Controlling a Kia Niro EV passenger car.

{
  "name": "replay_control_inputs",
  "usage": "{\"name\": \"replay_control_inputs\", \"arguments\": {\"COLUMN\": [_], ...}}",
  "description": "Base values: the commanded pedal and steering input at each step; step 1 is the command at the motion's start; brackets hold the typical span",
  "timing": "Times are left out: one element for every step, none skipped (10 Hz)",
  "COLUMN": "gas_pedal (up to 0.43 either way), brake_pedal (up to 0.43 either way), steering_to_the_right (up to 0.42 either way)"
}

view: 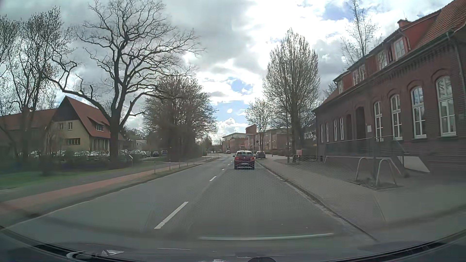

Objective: Follow the waypoints while adhering to traffic rules and regulations

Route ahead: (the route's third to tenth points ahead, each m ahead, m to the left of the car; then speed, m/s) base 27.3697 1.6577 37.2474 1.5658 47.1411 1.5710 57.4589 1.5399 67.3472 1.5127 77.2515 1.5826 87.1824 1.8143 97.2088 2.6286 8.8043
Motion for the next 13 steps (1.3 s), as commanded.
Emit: {"name": "replay_control_inputs", "arguments": {"gas_pedal": [0.169,0.169,0.169,0.177,0.177,0.177,0.177,0.177,0.177,0.169,0.169,0.169,0.169], "brake_pedal": [0.000,0.000,0.000,0.000,0.000,0.000,0.000,0.000,0.000,0.000,0.000,0.000,0.000], "steering_to_the_right": [0.005,0.005,0.005,0.005,0.005,0.005,0.005,0.003,0.000,0.000,0.000,-0.001,-0.001]}}
